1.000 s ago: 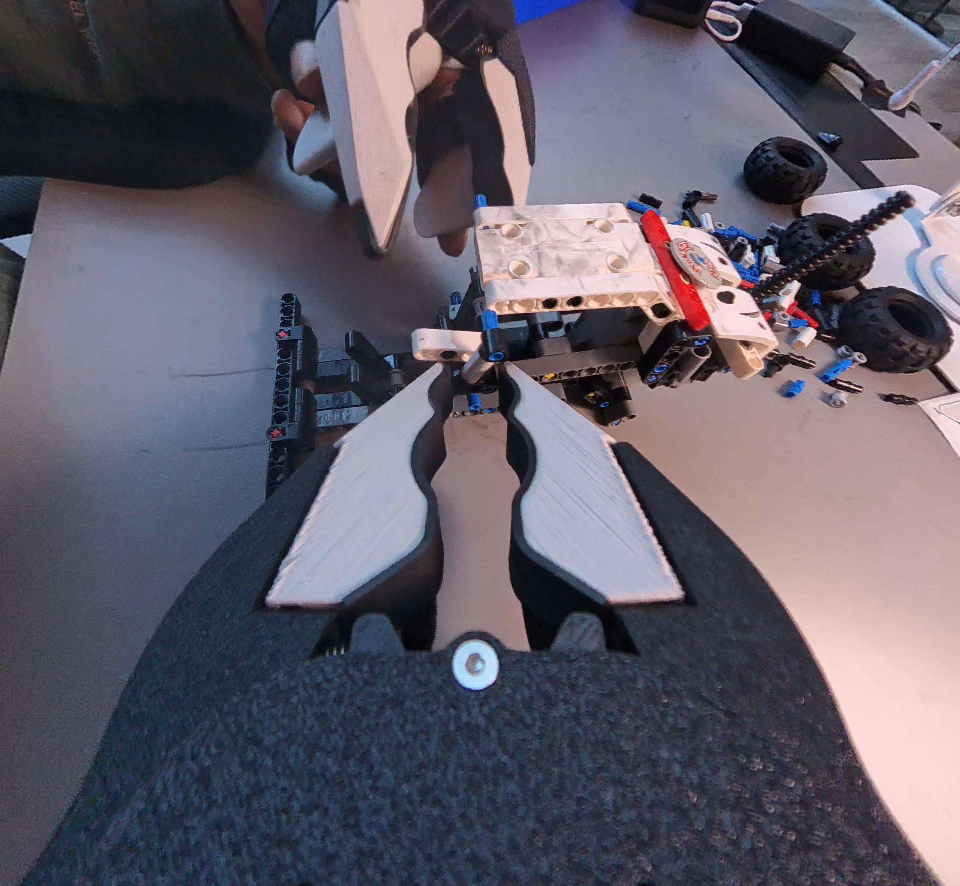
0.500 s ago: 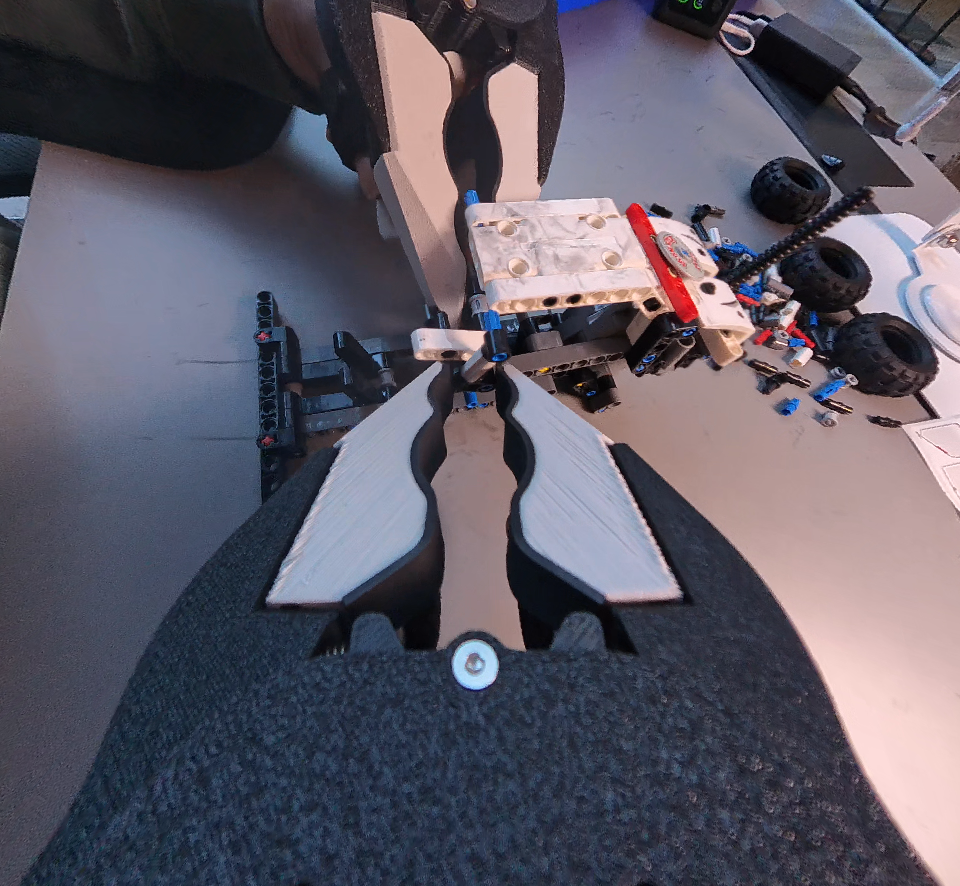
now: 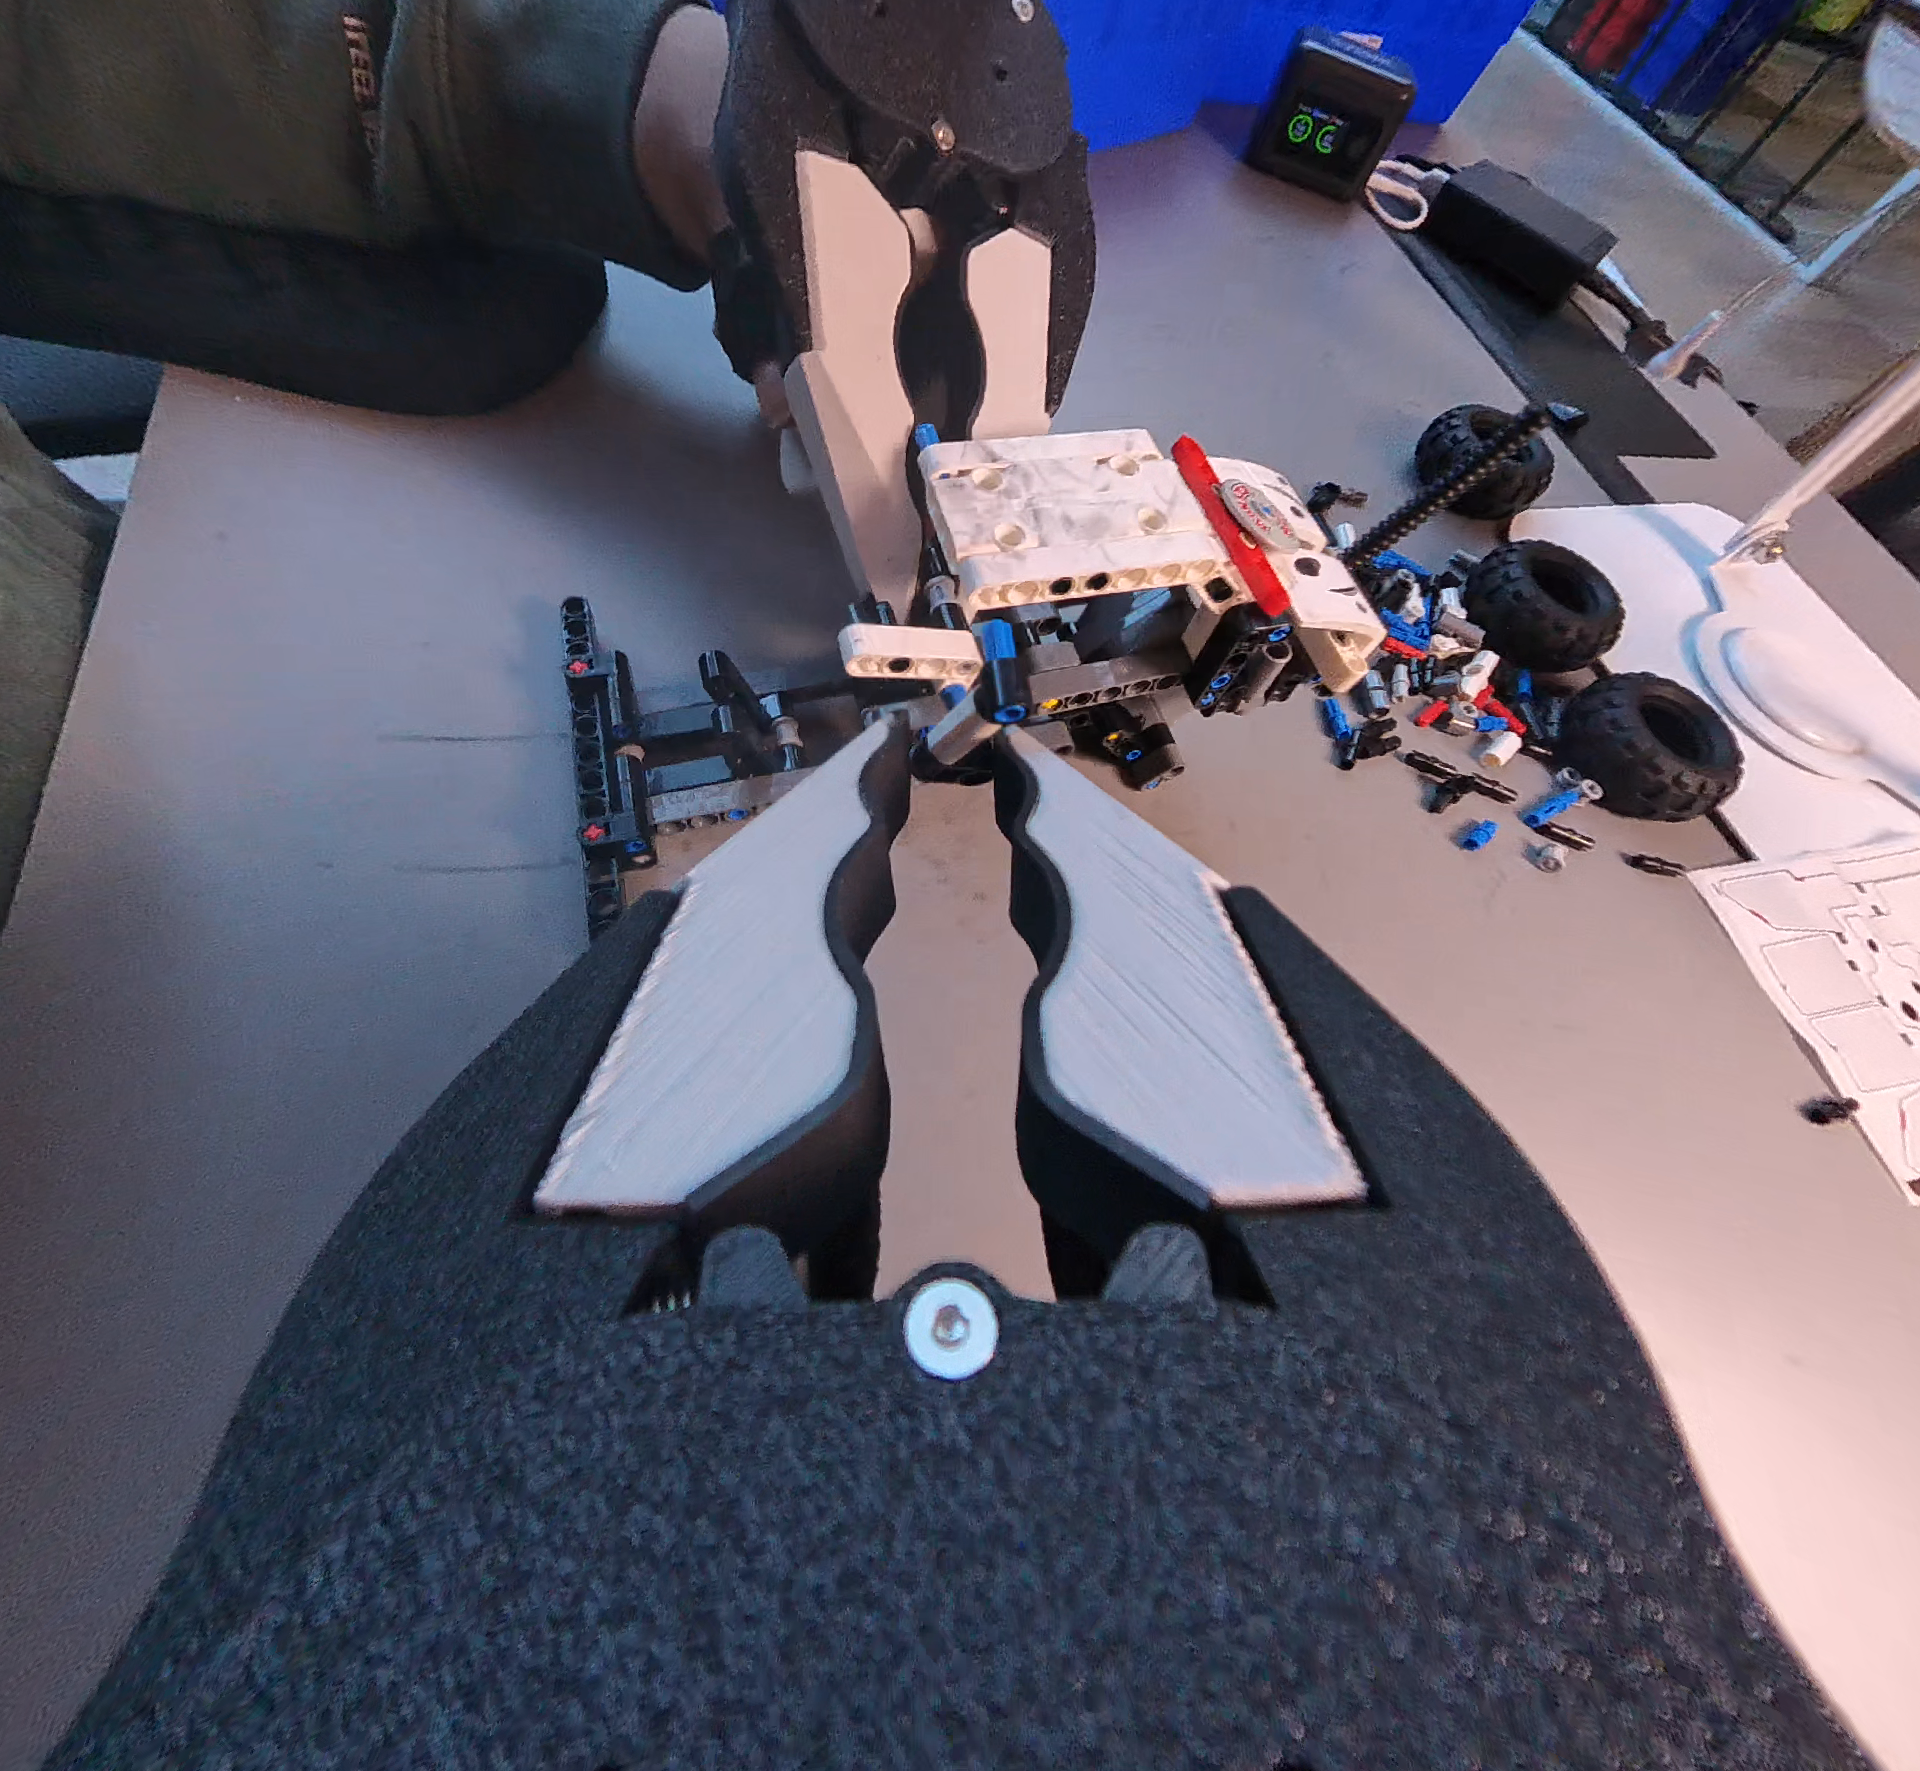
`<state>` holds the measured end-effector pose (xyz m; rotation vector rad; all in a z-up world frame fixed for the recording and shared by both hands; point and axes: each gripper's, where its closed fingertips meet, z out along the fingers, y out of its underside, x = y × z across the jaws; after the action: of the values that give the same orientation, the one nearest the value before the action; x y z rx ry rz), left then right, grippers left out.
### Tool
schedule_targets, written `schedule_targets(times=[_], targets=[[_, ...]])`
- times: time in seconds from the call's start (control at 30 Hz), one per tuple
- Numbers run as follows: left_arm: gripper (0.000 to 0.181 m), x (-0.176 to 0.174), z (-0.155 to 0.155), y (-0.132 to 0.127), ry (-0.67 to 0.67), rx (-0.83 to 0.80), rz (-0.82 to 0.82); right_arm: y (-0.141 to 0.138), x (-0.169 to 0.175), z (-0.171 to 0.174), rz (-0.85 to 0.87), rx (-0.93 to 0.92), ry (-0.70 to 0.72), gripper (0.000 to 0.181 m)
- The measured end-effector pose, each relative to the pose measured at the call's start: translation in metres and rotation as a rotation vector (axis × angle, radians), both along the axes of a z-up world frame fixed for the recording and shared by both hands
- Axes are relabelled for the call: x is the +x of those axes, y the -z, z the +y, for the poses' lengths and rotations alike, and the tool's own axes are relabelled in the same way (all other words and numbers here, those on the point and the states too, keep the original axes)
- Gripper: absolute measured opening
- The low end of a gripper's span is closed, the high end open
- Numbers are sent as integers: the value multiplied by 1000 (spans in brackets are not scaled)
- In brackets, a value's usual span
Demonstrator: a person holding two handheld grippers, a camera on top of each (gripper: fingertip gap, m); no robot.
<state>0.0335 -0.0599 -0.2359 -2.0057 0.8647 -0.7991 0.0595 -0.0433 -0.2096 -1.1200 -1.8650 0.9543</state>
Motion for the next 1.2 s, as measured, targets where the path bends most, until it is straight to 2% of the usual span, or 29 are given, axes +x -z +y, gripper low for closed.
schedule_targets(times=[0.13, 0.27, 0.33, 0.47, 0.57, 0.73, 0.83, 1.03, 1.13, 1.2], targets=[[8, 5, 2, 1, 35, 24, 2, -4, 2, 13, 27, -45, 59, 15], [24, 3, -3, 4, 44, 20, 41, 4, 3, 14, 22, 0, 62, 15], [26, -2, -7, 2, 29, 37, 67, 6, 4, 12, 26, 0, 46, 15], [21, -16, -10, 0, -28, 60, 109, -4, 4, 4, 83, -44, -1, 15], [0, -14, -8, 3, -19, 88, 127, -12, 6, -6, 125, -81, -55, 15], [0, 1, -6, 3, 96, 102, 103, -19, 14, -10, 152, -84, -105, 15], [0, 14, -5, 3, 176, 98, 80, -17, 16, 0, 134, -68, -76, 15], [0, 17, 0, 2, 175, 86, 90, -1, 22, 14, 70, -29, -38, 16], [17, 7, -5, -4, 143, 73, 115, -10, 21, 14, 113, -22, -35, 16], [21, -2, -9, -20, 96, 90, 110, -20, 21, 11, 166, -3, -35, 15]])
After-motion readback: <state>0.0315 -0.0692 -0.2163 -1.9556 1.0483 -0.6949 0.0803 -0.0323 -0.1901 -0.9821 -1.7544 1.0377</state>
